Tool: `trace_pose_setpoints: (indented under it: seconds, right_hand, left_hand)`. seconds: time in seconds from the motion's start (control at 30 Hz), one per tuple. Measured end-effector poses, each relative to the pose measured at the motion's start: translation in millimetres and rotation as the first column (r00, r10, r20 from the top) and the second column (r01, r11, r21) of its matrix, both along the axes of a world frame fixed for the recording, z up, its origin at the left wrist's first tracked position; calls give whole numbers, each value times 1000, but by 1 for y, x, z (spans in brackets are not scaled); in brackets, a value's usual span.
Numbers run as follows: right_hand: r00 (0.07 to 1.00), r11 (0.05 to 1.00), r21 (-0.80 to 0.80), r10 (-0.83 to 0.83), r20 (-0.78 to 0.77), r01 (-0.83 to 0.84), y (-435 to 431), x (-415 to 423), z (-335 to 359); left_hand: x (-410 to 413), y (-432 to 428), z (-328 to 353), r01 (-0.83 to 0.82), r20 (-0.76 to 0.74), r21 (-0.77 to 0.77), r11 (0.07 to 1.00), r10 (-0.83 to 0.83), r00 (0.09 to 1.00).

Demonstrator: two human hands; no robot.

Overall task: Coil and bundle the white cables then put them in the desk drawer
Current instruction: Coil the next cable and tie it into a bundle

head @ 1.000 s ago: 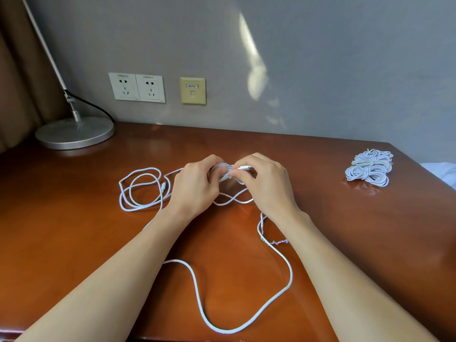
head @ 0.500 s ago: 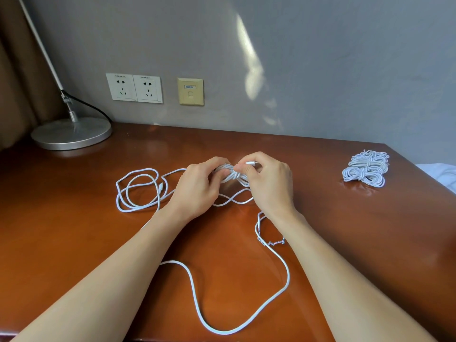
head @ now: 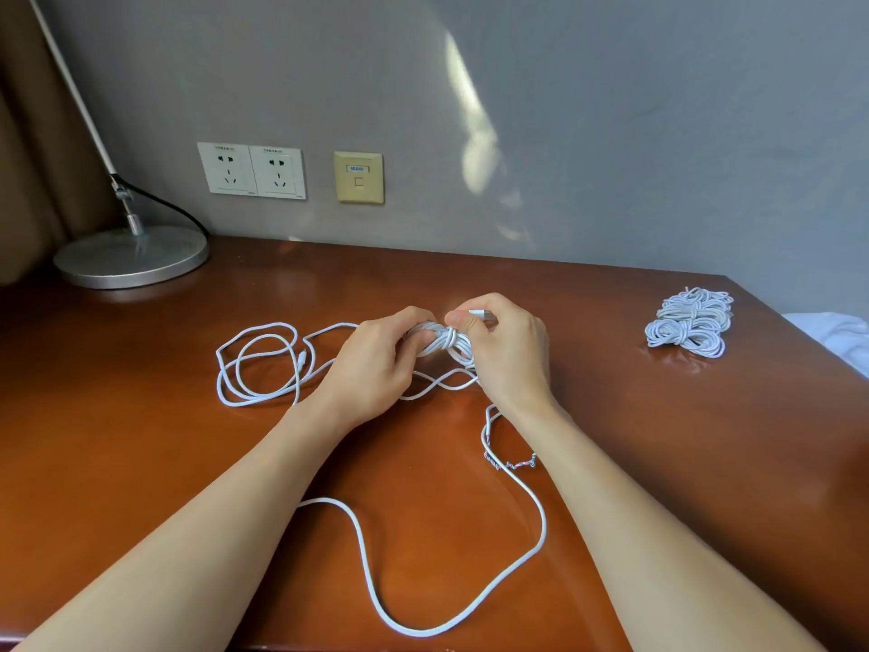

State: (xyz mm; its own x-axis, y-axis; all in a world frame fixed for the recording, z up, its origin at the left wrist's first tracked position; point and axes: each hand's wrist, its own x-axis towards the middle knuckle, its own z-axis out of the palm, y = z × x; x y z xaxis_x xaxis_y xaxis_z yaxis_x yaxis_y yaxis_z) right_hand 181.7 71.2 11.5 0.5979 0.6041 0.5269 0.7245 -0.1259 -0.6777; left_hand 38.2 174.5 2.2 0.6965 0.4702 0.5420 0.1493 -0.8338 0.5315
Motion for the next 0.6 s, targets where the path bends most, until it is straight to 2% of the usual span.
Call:
trace_pose_setpoints:
  seconds: [0.33,0.6]
  right_hand:
    - [997,995,97,43,-70,-36,0,1,1]
    - [992,987,152,70,-109,-53,0,-5,2]
  left_hand:
    - [3,-13,4,34,75,-163,986,-22,997]
    - [6,-13,3,-28,91,-152,988,42,995]
